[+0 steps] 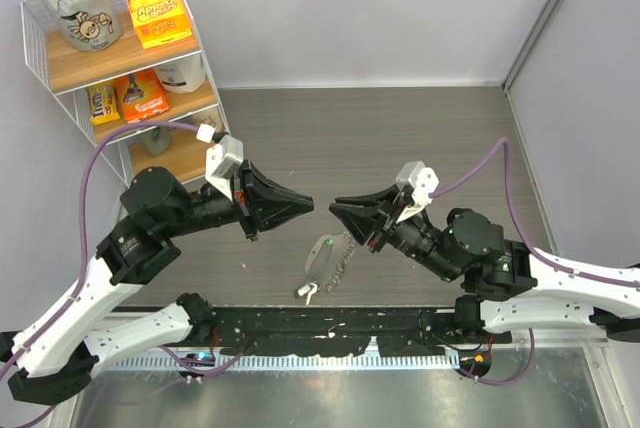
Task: Put the keys on the keyring
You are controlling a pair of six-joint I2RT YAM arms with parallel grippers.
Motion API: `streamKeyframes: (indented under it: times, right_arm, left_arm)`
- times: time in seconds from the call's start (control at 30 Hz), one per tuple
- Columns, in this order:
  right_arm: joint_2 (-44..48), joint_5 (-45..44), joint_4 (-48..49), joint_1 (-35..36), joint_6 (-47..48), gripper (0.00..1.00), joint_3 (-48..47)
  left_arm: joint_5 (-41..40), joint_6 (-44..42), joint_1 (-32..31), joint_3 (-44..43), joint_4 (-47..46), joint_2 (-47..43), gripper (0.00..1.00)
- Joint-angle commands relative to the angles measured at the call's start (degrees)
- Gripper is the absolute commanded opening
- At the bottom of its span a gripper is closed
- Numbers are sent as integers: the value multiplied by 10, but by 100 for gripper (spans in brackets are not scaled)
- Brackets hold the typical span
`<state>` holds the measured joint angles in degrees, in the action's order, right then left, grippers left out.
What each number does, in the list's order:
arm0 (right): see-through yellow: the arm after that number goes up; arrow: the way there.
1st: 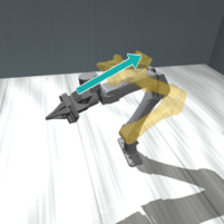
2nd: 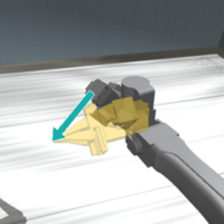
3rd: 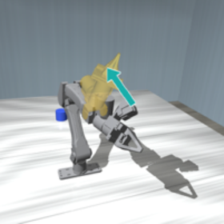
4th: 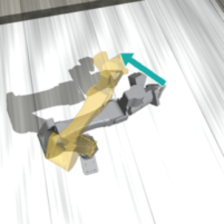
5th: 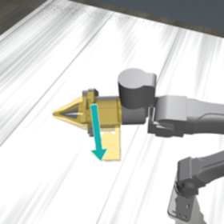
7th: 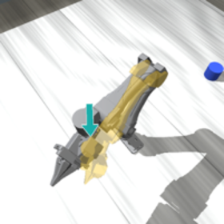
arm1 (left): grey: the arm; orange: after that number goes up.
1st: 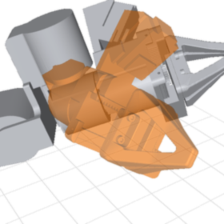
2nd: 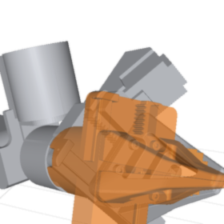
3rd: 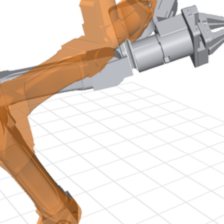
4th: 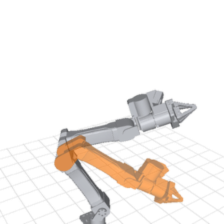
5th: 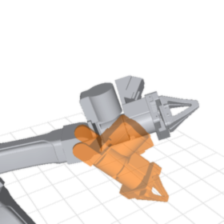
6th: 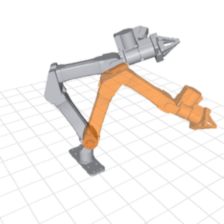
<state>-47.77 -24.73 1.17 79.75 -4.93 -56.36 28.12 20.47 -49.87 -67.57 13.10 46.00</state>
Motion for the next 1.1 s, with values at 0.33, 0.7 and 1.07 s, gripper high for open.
streamKeyframes:
  times: [0.33, 0.7, 1.07]
  right_arm:
    - [65, -48, -68, -56, -53, 48, 82]
    - [-61, 61, -98, -258, -155, 60, 141]
    - [-256, 108, -25, -321, -229, 55, 139]
  left_arm:
    - [-93, -11, -1, 71, 21, -29, 0]
    - [-230, 30, -1, 219, 0, -34, 38]
    - [-313, 40, -1, 328, -2, -100, 59]
